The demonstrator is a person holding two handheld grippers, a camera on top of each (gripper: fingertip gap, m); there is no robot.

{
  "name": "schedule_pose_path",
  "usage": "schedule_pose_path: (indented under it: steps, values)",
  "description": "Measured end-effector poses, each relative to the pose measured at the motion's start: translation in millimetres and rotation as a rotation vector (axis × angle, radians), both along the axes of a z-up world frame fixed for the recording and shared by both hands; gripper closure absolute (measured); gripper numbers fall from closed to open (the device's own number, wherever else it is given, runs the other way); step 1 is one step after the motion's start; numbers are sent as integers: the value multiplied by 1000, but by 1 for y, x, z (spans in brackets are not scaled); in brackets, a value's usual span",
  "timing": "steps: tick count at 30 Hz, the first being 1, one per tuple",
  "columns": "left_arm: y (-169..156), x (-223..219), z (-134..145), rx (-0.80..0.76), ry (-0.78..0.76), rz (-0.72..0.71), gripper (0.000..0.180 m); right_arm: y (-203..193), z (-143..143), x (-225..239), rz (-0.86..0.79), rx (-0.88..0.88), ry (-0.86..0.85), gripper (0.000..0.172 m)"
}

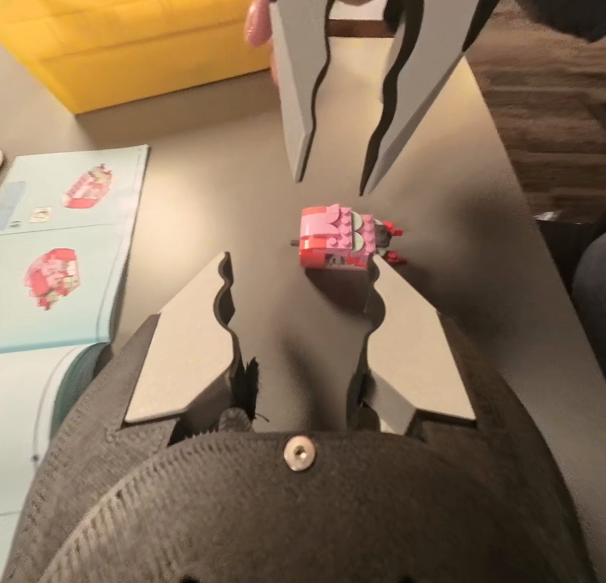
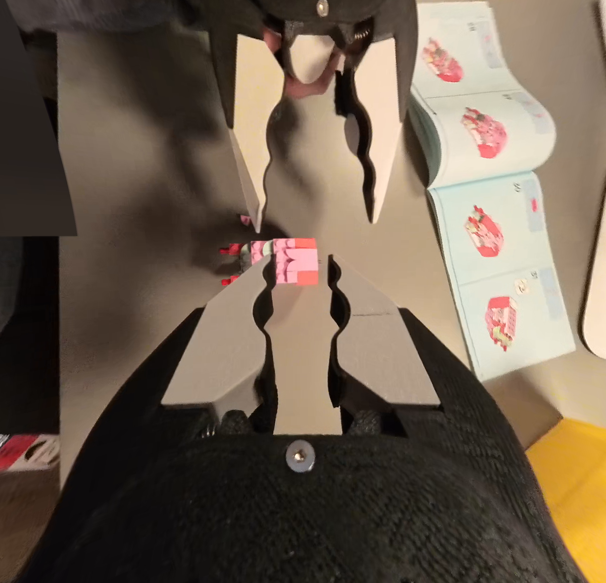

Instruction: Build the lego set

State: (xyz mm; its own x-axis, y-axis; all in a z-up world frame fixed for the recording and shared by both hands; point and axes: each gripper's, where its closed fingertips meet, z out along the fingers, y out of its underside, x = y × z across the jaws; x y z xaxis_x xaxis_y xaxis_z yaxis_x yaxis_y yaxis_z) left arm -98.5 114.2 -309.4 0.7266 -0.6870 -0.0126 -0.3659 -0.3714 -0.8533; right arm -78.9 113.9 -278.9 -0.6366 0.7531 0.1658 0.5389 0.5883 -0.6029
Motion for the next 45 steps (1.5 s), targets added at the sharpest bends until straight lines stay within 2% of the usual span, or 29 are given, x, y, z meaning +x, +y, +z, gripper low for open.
schedule_pose_path:
  steps: [3, 6, 16, 19, 23, 25, 30, 35, 37, 38, 41, 42, 45]
  values:
    - [3, -5, 3, 45, 63, 39, 100, -1, 1, 11, -59, -49, 52, 142]
    - [1, -7, -3, 25, 109, 48, 98, -3, -3, 21, -99, -79, 82, 142]
    - [0, -4, -10, -2, 117, 34, 100, -7, -14, 39, -191, -147, 141, 138]
    - [-1, -5, -10, -7, 116, 34, 100, -5, -12, 37, -257, -156, 205, 132]
    - [0, -11, -4, 13, 114, 58, 100, -8, -3, 26, -364, -118, 387, 114]
    - [0, -14, 0, 26, 98, 73, 101, -12, -5, 23, -380, -52, 450, 113]
    - [1, -21, 3, 39, 81, 100, 103, -13, -34, 18, -425, 33, 374, 104]
    - [8, -29, 5, 52, 88, 168, 105, 17, -35, 16, -582, 79, 395, 103]
    - [13, -41, 6, 60, 105, 259, 108, 15, -25, 19, -640, 56, 440, 108]
    - [15, -47, 7, 57, 111, 307, 109, 9, -19, 22, -653, 36, 458, 116]
    - [14, -56, 18, 64, 69, 400, 110, -35, -15, 21, -612, -131, 463, 164]
    - [12, -55, 25, 73, 39, 416, 110, -51, -19, 17, -596, -197, 437, 171]
    - [0, -53, 39, 112, -7, 500, 119, -61, -52, 7, -650, -188, 300, 166]
